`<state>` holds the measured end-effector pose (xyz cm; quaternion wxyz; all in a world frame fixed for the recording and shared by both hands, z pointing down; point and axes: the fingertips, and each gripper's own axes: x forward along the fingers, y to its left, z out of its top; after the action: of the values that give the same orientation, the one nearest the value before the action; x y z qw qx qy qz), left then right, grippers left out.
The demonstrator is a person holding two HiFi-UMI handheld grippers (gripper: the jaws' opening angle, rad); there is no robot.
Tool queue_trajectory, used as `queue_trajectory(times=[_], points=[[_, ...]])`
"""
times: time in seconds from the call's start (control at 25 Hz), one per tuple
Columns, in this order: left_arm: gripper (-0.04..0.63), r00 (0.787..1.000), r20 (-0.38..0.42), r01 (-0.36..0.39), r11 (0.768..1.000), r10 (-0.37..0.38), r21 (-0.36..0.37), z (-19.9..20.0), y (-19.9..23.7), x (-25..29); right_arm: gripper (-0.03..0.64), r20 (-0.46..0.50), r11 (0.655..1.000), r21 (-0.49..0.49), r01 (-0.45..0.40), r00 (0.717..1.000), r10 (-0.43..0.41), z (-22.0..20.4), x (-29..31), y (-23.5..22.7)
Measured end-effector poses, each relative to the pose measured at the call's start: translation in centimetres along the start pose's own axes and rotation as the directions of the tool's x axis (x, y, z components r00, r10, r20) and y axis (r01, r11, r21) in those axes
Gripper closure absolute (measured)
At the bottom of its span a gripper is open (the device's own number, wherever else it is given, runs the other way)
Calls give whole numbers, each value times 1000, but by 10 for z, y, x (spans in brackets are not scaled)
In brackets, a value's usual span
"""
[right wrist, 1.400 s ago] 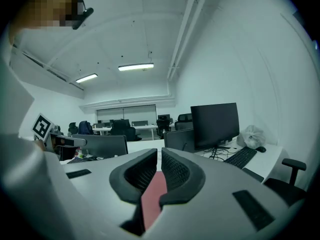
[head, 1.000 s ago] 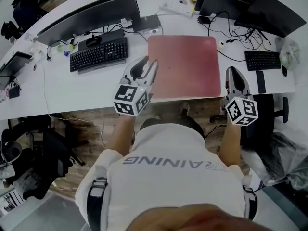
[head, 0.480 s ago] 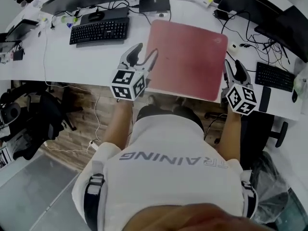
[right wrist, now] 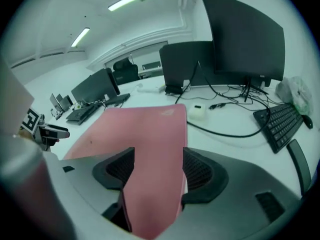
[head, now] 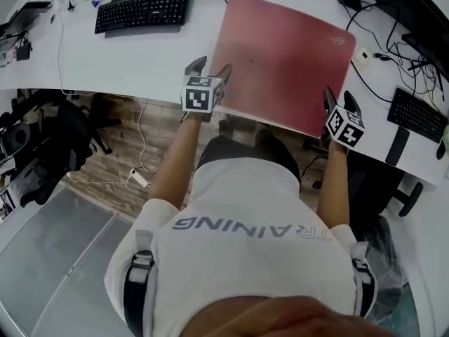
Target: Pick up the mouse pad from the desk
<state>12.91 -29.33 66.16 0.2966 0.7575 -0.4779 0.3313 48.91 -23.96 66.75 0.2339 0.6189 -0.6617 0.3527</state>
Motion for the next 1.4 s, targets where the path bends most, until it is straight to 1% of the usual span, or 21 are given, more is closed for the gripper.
queue_trajectory(times=[0.08, 0.2, 0.32, 0.4, 0.56, 0.68, 0.8, 0.88, 0.96, 1.04, 1.08, 1.12, 1.16, 1.24, 1.28, 1.32, 1.36, 1.4], points=[[278, 999, -42, -2, 1000, 2, -12, -14, 4, 14, 295, -50, 1000, 1, 19, 999, -19, -18, 12, -4], [277, 997, -79, -10, 1000, 9, -9, -27, 10, 32, 281, -107, 1000, 2, 31, 994, -31, -39, 22, -5], [275, 993, -114, -13, 1000, 12, -4, -39, 11, 44, 268, -124, 1000, 7, 24, 992, -23, -49, 30, -2], [270, 990, -137, -13, 1000, 13, 6, -46, 11, 49, 267, -120, 999, -18, 39, 992, -41, -51, 32, -2], [268, 992, -128, -18, 1000, 18, 3, -49, 10, 51, 267, -104, 994, -64, 85, 990, -92, -53, 34, -2], [270, 993, -116, -27, 1000, 26, -6, -48, 10, 53, 271, -99, 992, -71, 102, 989, -109, -53, 33, -2], [270, 989, -147, -23, 1000, 21, -13, -48, 6, 49, 306, -105, 992, -67, 105, 988, -112, -54, 32, 0], [289, 986, -168, -20, 1000, 18, -11, -47, 2, 47, 369, -104, 992, -64, 106, 988, -112, -54, 31, 4], [318, 985, -171, -12, 1000, 12, -2, -46, -2, 46, 432, -101, 993, -62, 102, 989, -108, -54, 31, 10], [380, 986, -169, -4, 999, 9, 33, -46, -9, 45, 514, -104, 993, -64, 95, 989, -102, -56, 30, 15], [400, 986, -166, -3, 998, 13, 62, -47, -13, 44, 533, -106, 994, -69, 90, 990, -97, -57, 29, 17], [414, 987, -163, -4, 996, 18, 88, -47, -14, 43, 535, -107, 994, -75, 85, 990, -93, -57, 30, 19], [417, 987, -160, -4, 995, 21, 103, -47, -14, 43, 529, -107, 993, -84, 84, 990, -93, -56, 30, 20], [417, 987, -160, 2, 995, 15, 102, -47, -12, 43, 500, -93, 986, -122, 114, 988, -126, -53, 30, 17], [416, 987, -160, 8, 995, 8, 98, -47, -12, 44, 455, -78, 979, -148, 143, 985, -156, -52, 28, 13], [416, 987, -158, 13, 995, 2, 96, -48, -11, 45, 393, -63, 972, -163, 170, 981, -182, -51, 26, 7], [416, 987, -159, 17, 995, -1, 96, -48, -12, 45, 334, -52, 971, -151, 184, 980, -194, -51, 25, 1], [416, 987, -163, 19, 995, -4, 93, -48, -12, 45, 290, -49, 978, -109, 180, 981, -186, -52, 25, -5]])
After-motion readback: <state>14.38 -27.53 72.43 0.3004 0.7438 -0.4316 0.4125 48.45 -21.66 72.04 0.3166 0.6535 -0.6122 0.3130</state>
